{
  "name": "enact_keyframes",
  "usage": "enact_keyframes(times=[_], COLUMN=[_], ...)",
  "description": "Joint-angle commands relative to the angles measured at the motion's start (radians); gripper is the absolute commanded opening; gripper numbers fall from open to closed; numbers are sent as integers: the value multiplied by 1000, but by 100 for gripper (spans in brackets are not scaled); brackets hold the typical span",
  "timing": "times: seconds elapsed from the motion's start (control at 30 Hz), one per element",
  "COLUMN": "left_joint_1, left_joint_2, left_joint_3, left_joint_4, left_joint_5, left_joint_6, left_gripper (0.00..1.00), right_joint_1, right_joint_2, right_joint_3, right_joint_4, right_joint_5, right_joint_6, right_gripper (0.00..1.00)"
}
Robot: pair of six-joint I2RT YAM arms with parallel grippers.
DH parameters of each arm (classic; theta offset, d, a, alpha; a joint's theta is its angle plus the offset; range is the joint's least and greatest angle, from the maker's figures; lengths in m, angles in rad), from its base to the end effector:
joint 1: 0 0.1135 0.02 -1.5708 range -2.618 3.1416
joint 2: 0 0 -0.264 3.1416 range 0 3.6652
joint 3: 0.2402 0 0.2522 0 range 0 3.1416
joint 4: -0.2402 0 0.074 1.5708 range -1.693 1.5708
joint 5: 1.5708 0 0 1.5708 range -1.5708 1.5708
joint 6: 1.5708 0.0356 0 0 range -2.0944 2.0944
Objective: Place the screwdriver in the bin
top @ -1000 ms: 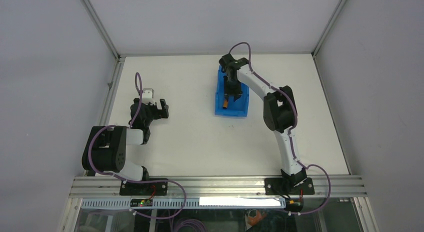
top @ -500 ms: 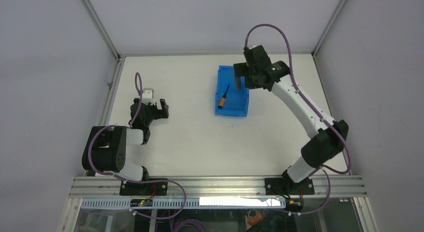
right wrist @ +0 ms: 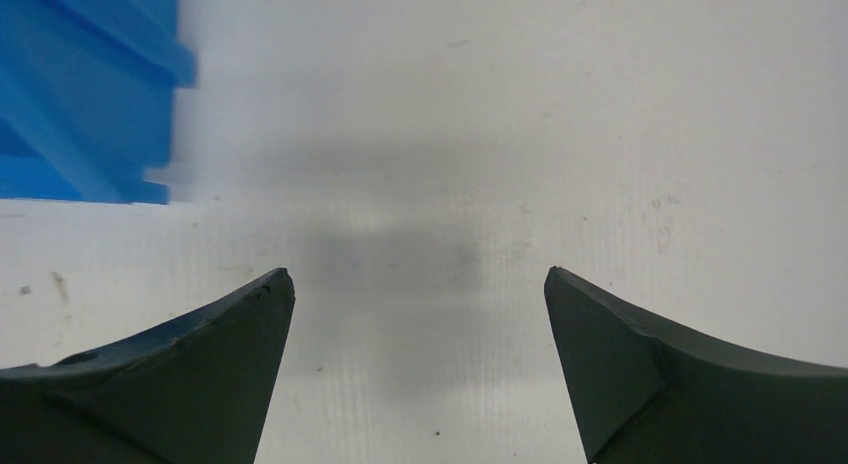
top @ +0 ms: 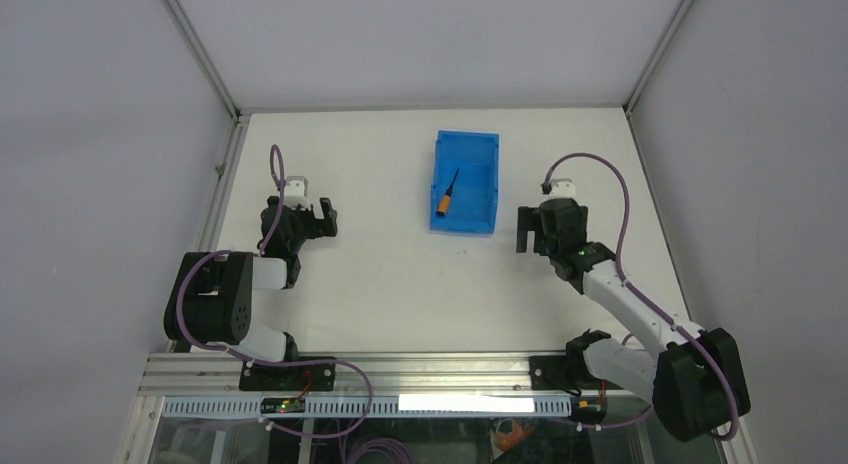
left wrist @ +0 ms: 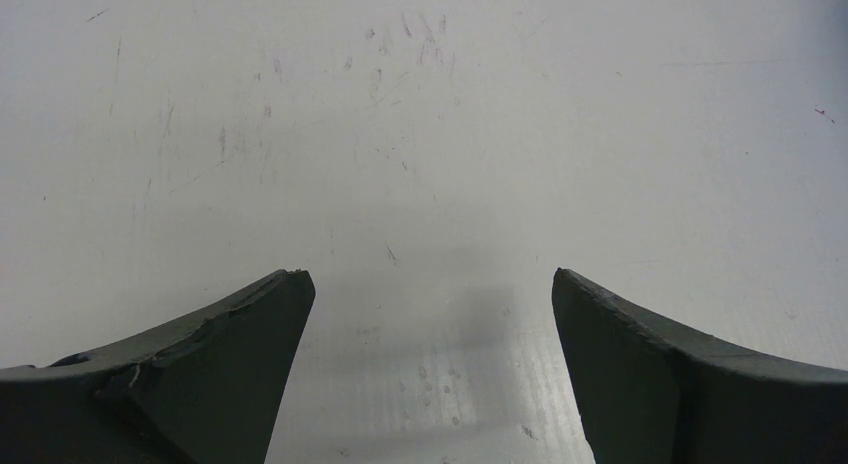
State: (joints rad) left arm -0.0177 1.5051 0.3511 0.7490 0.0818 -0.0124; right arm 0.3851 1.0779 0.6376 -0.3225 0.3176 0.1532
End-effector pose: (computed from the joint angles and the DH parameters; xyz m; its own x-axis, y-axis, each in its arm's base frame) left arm 0.2572 -0.0075 0.1341 -0.3951 -0.0054 -0.9186 0.0878 0.9952 -0.0436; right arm 0.2082 0.0724 0.2214 -0.6554 -0.1092 -0.7474 -0.0482 0.9935 -0.1029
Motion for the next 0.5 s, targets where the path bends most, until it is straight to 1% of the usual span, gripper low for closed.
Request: enact_keyframes(times=[0.0,0.1,0.17,0.3,0.47], left_joint_1=[9,9,9,9,9], left_joint_2=[1,1,1,0,0], left_joint_3=[24,23,23,23,23], left_joint_4=[73,73,73,74,73], left_joint_5=[18,18,18,18,18], left_joint_6=[-9,-9,-9,-9,-9], left_gripper=[99,99,99,99,99], right_joint_1=[-12,-13,-14,-14,-14], right_joint_2=[-89,-136,-156,-183,-197], right_joint_3=[-146,-179,-187,-197,-205], right_joint_4=[336,367,358,343,355], right_joint_5=[162,184,187,244,230], right_joint_6=[37,55,57,89,79], right_gripper=[99,99,99,99,99])
